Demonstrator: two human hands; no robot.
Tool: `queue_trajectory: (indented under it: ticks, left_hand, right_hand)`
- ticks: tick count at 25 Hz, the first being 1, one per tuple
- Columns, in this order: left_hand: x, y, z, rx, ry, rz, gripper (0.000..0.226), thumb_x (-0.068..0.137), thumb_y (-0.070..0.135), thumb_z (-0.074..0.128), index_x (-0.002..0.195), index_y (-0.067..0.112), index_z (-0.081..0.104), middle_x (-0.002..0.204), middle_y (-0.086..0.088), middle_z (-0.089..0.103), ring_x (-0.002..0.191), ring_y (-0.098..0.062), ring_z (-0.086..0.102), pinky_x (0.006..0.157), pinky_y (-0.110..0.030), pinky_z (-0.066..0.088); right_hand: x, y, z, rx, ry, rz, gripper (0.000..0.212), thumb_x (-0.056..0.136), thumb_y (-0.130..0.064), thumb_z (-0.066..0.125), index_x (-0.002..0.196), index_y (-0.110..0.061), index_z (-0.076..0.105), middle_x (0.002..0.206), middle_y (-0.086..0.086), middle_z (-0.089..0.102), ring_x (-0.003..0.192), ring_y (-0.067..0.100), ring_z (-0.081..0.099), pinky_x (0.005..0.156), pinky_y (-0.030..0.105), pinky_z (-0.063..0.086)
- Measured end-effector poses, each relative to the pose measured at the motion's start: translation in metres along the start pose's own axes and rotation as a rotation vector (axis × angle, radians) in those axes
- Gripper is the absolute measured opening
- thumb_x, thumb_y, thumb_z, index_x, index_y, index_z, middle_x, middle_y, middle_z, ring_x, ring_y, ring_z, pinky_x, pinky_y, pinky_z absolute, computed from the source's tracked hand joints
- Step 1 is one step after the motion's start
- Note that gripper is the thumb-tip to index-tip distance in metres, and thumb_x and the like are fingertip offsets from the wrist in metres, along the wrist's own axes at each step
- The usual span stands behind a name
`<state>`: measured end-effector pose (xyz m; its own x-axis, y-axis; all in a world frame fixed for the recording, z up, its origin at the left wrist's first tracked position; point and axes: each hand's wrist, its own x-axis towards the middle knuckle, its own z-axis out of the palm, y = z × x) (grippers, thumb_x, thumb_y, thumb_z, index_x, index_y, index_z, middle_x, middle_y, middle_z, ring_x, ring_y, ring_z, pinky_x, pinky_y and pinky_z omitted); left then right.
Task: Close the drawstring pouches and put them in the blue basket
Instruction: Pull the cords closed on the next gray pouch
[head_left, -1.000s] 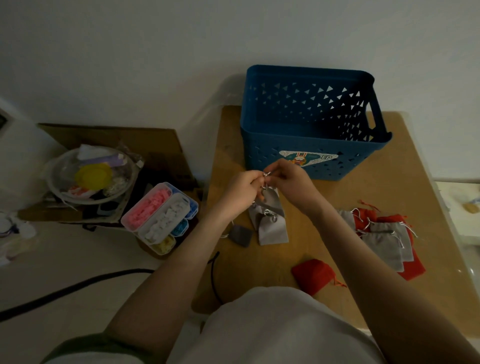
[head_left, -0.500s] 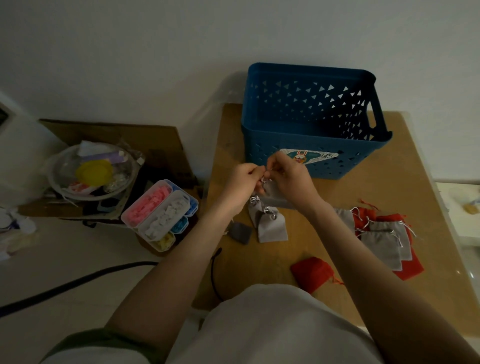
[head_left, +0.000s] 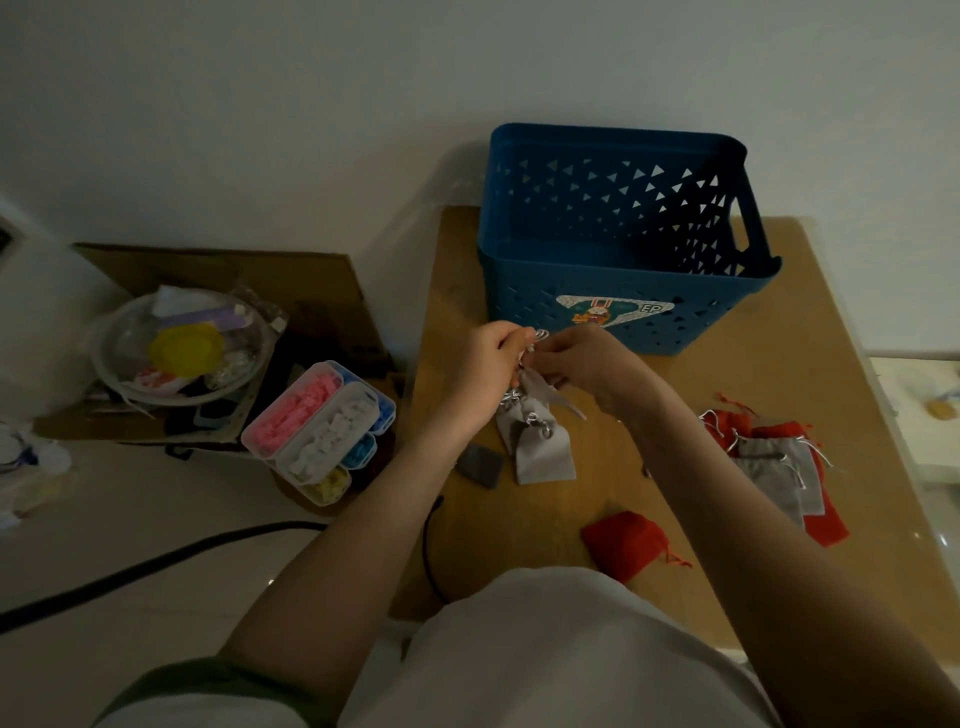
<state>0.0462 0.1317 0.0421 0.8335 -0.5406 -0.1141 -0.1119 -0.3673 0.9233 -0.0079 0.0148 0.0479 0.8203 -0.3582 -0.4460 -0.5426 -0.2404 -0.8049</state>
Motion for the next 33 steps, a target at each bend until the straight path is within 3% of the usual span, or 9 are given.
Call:
queue_trajectory:
  ticks: [6,9,11,13,16,19,24,28,33]
  left_hand:
    - [0.008,0.0,0.004,0.244,0.09,0.17,0.026,0.098,0.019,0.05,0.093,0.0,0.068,0.074,-0.002,0.06,0.059,-0.003,0.047,0.053,-0.006,0.036]
    - [0.013,-0.001,0.003,0.325,0.123,0.239,0.026,0.098,0.017,0.05,0.092,-0.001,0.068,0.081,-0.01,0.064,0.068,-0.008,0.049,0.057,-0.005,0.035]
    - [0.017,-0.001,0.0,0.339,0.113,0.223,0.027,0.098,0.019,0.049,0.09,0.0,0.066,0.075,-0.005,0.063,0.061,-0.004,0.047,0.055,-0.005,0.034]
    - [0.018,-0.002,-0.003,0.218,0.093,0.157,0.026,0.099,0.02,0.049,0.086,0.003,0.064,0.063,0.006,0.055,0.052,0.001,0.047,0.05,-0.007,0.033]
    - [0.015,-0.006,-0.005,-0.124,0.045,0.015,0.021,0.098,0.017,0.049,0.086,0.007,0.063,0.059,0.005,0.051,0.049,0.003,0.048,0.052,-0.01,0.038]
    - [0.016,-0.007,-0.004,-0.375,-0.009,-0.087,0.017,0.097,0.016,0.051,0.091,0.012,0.066,0.066,0.003,0.054,0.055,-0.002,0.049,0.057,-0.018,0.043]
    - [0.015,-0.001,-0.014,-0.712,-0.22,-0.226,0.014,0.095,0.006,0.051,0.091,0.008,0.064,0.074,-0.002,0.057,0.061,-0.006,0.046,0.052,-0.013,0.043]
    - [0.021,-0.003,-0.029,-0.482,-0.364,-0.23,0.014,0.094,0.008,0.052,0.095,0.006,0.065,0.075,0.0,0.062,0.06,-0.005,0.046,0.054,-0.013,0.043]
    - [0.023,0.004,-0.035,-0.105,-0.329,-0.079,0.016,0.092,0.01,0.057,0.103,0.002,0.066,0.084,-0.003,0.065,0.057,-0.006,0.051,0.058,-0.015,0.045]
  right_hand:
    - [-0.002,-0.004,0.006,-0.011,0.172,0.001,0.021,0.085,-0.017,0.067,0.065,-0.01,0.066,0.068,0.01,0.064,0.069,0.021,0.058,0.073,0.039,0.051]
    - [-0.004,0.0,0.011,-0.014,0.28,-0.116,0.014,0.085,-0.019,0.067,0.076,-0.008,0.069,0.075,0.005,0.066,0.076,0.02,0.061,0.072,0.035,0.05]
    - [-0.004,0.002,0.013,-0.017,0.301,-0.189,0.012,0.088,-0.02,0.064,0.082,-0.011,0.069,0.079,0.001,0.066,0.078,0.016,0.061,0.072,0.032,0.048]
    - [-0.002,0.004,0.011,0.104,0.243,-0.2,0.009,0.09,-0.018,0.062,0.084,-0.014,0.068,0.083,0.004,0.067,0.084,0.02,0.062,0.077,0.035,0.049]
    - [0.001,0.005,0.006,0.234,0.147,-0.2,0.008,0.091,-0.013,0.06,0.086,-0.013,0.066,0.087,0.009,0.067,0.085,0.022,0.061,0.082,0.039,0.05]
    - [0.001,0.003,0.003,0.281,0.126,-0.204,0.008,0.092,-0.011,0.06,0.089,-0.007,0.066,0.084,0.01,0.066,0.08,0.02,0.061,0.078,0.035,0.05]
    - [-0.001,-0.005,-0.011,0.255,-0.055,-0.17,0.015,0.093,-0.008,0.055,0.083,-0.011,0.066,0.079,0.004,0.065,0.074,0.013,0.059,0.072,0.022,0.047]
    - [0.002,-0.004,-0.01,0.105,-0.086,-0.157,0.018,0.096,-0.01,0.053,0.082,-0.013,0.064,0.082,0.007,0.064,0.079,0.018,0.056,0.076,0.03,0.045]
    - [0.003,-0.005,-0.01,0.018,-0.062,-0.133,0.02,0.096,-0.017,0.054,0.079,-0.017,0.064,0.084,0.013,0.062,0.078,0.022,0.051,0.072,0.035,0.04]
